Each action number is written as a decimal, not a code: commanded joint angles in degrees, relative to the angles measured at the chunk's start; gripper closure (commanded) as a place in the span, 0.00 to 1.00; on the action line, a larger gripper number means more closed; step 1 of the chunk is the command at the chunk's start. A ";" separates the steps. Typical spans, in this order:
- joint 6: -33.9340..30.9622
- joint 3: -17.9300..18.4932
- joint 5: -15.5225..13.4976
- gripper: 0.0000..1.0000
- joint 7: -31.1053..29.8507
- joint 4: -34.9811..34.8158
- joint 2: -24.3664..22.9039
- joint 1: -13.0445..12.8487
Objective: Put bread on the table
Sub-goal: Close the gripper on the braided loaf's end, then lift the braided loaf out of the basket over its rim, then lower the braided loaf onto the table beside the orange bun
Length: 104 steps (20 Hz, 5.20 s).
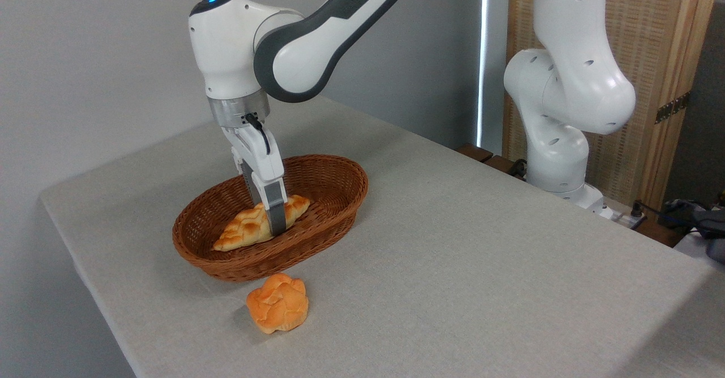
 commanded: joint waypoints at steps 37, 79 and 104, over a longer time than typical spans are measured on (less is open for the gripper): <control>-11.14 5.38 -2.67 0.60 0.57 3.60 -9.90 0.37; -8.87 21.47 6.47 0.00 20.69 -16.18 -20.55 0.19; -9.04 22.62 7.44 0.00 20.08 -14.60 -20.81 0.19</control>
